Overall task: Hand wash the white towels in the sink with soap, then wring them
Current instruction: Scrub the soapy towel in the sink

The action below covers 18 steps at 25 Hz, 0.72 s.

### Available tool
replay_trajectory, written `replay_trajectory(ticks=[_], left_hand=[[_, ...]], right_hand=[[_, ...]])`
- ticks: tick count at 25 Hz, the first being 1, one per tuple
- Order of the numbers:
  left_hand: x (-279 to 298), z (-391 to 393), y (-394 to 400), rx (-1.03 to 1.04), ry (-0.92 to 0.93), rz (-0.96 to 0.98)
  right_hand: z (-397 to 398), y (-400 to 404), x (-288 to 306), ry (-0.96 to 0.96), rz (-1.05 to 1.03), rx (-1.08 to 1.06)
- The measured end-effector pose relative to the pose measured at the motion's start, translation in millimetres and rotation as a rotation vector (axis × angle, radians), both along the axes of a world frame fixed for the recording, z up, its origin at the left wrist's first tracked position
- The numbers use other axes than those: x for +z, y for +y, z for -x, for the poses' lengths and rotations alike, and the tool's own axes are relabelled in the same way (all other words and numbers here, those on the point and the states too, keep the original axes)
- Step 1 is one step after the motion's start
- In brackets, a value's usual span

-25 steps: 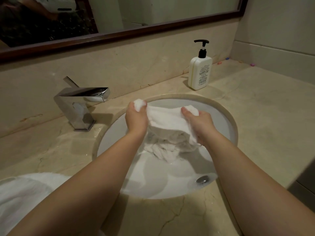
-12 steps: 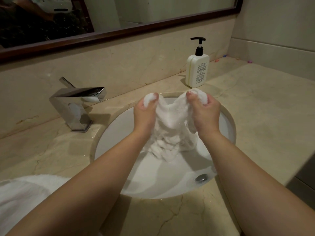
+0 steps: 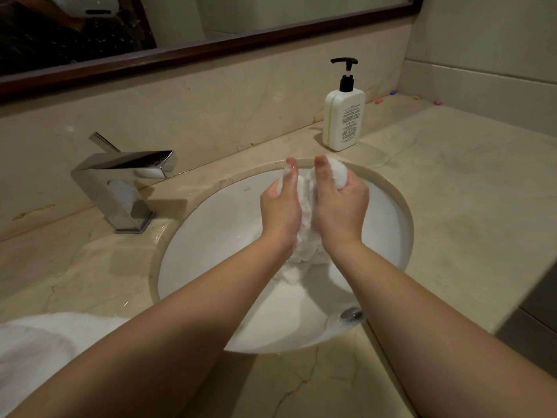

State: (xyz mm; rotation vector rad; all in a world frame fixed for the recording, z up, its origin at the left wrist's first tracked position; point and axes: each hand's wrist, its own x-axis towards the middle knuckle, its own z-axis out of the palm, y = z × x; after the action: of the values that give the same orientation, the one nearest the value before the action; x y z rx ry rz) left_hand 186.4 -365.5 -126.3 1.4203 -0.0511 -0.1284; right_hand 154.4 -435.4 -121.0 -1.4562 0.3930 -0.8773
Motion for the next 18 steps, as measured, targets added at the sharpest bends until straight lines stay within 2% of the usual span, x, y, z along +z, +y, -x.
replay_trajectory(ticks=[3, 5, 8, 11, 13, 15, 16, 18], left_hand=[[-0.4, -3.3, 0.9, 0.077, -0.042, -0.069], [-2.2, -6.5, 2.5, 0.087, 0.078, -0.024], [-8.1, -7.7, 0.3, -0.099, 0.289, 0.107], [-8.5, -2.3, -6.9, -0.091, 0.247, 0.027], [-11.2, -9.1, -2.1, 0.000, 0.265, 0.052], [-16.5, -16.0, 4.1, 0.014, 0.341, 0.120], [-16.4, -16.1, 5.3, 0.011, 0.366, 0.141], [-14.0, -12.2, 1.8, -0.044, 0.370, 0.096]], right_hand=[[-2.7, -1.2, 2.7, -0.020, -0.051, 0.007], [-1.9, 2.3, -1.1, 0.013, -0.005, 0.080], [-1.7, 6.7, -0.5, 0.183, 0.155, 0.117], [-5.2, 2.6, 6.7, 0.333, 0.148, 0.034], [-3.3, 9.5, 2.4, 0.353, 0.163, 0.112], [-1.1, 16.8, -6.4, 0.373, 0.264, 0.207], [-4.2, 14.2, -7.4, 0.386, 0.285, 0.197], [-11.7, 3.9, -6.3, 0.395, 0.198, 0.103]])
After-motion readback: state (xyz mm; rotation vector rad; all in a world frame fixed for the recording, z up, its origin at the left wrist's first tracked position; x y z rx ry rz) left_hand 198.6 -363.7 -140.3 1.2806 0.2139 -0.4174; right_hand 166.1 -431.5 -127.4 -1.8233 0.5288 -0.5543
